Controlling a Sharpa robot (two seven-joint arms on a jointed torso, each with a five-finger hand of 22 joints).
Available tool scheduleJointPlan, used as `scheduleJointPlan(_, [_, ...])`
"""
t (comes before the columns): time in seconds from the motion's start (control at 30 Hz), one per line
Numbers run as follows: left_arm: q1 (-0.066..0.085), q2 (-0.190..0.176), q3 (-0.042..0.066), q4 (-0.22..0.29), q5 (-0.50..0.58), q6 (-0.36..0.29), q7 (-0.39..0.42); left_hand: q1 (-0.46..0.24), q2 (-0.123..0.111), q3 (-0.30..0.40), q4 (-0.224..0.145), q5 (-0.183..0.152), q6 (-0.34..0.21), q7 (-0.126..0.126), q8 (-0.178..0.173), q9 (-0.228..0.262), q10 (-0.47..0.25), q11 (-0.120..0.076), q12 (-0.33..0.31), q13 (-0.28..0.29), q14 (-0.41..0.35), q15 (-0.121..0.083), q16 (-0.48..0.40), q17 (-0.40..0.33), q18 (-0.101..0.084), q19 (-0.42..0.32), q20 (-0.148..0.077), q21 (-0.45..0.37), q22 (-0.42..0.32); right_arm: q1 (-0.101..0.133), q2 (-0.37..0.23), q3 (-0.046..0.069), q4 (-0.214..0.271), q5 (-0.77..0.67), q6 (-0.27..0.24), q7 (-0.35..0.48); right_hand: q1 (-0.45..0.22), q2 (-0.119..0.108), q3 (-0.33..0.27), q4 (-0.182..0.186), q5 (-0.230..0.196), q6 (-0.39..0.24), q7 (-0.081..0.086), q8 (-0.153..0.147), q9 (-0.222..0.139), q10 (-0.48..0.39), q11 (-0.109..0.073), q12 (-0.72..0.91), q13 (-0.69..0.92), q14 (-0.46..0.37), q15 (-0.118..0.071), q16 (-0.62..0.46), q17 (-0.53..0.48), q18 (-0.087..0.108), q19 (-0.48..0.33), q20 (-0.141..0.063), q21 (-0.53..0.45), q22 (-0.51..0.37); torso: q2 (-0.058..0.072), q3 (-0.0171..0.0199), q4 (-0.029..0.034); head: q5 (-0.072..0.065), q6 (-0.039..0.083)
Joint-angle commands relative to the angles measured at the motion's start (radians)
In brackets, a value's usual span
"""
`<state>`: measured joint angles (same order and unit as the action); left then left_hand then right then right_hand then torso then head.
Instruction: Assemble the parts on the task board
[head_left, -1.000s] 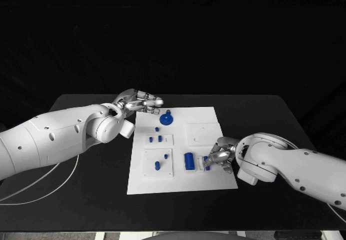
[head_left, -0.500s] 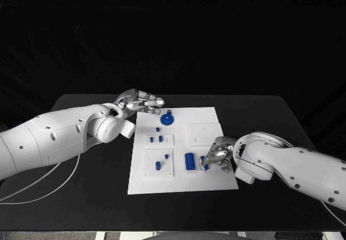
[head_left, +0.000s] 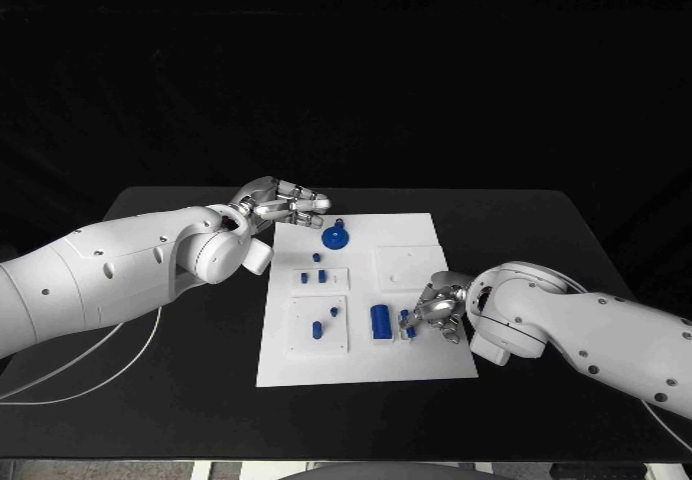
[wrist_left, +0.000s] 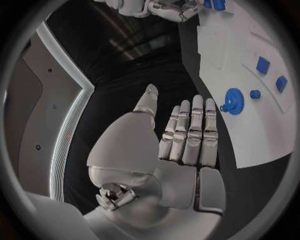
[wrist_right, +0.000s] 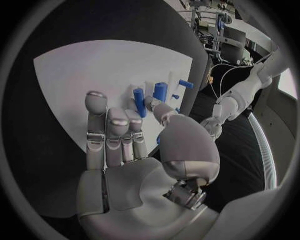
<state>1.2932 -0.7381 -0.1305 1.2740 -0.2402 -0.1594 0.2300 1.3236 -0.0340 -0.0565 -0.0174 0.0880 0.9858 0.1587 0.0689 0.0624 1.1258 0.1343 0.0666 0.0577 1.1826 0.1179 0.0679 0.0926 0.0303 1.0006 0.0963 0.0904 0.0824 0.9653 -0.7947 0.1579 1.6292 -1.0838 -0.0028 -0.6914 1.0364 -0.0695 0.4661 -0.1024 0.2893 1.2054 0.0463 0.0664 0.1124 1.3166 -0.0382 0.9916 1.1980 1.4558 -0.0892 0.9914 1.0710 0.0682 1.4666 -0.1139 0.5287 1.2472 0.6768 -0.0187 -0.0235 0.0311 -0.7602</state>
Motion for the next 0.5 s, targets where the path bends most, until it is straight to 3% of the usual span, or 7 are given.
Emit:
scheduleJointPlan(0.03, [0.001, 0.001, 0.001, 0.003, -0.004, 0.014, 0.003, -0.003, 0.003, 0.002, 0.007, -0.006, -0.006, -0.003, 0.002, 0.001, -0.008, -0.001, -0.004, 0.001, -0.005, -0.001, -0.004, 0.001, -0.006, 0.003, 0.005, 0.004, -0.001, -0.010, 0.005, -0.009, -0.003, -0.011, 0.052, -0.029, 0.003, -0.017, -0.003, 0.016, -0.008, 0.005, -0.001, -0.002, 0.000, 0.001, -0.003, 0.002, -0.002, -0.001, -0.005, -0.001, 0.001, 0.005, 0.045, -0.003, -0.001, -0.002, 0.000, 0.0000, 0.0000, 0.000, -0.002])
scheduleJointPlan(0.27, [0.001, 0.001, 0.001, 0.002, -0.005, 0.014, 0.002, -0.003, 0.003, 0.002, 0.007, -0.006, -0.006, -0.003, 0.002, 0.001, -0.008, -0.001, -0.004, 0.001, -0.005, -0.001, -0.004, 0.001, -0.006, 0.003, 0.005, 0.004, -0.001, -0.010, 0.004, -0.010, -0.003, -0.020, 0.069, -0.034, 0.004, -0.033, -0.015, 0.043, -0.014, 0.006, -0.001, -0.003, -0.004, 0.001, -0.003, 0.000, -0.004, -0.001, -0.005, -0.002, 0.001, 0.005, 0.044, -0.002, -0.003, -0.005, 0.000, 0.0001, -0.0005, 0.000, -0.003])
scheduleJointPlan(0.5, [0.001, 0.001, 0.001, 0.002, -0.005, 0.014, 0.001, -0.003, 0.003, 0.002, 0.007, -0.006, -0.006, -0.003, 0.002, 0.001, -0.008, -0.001, -0.004, 0.001, -0.005, -0.001, -0.004, 0.001, -0.006, 0.003, 0.005, 0.004, -0.001, -0.010, 0.004, -0.011, -0.001, -0.026, 0.079, -0.034, 0.016, -0.034, -0.024, 0.050, -0.012, 0.007, -0.001, -0.003, -0.006, 0.001, -0.003, 0.000, -0.005, -0.001, -0.005, -0.004, 0.000, 0.005, 0.044, -0.002, -0.004, -0.006, 0.000, 0.0000, 0.0002, 0.000, -0.005])
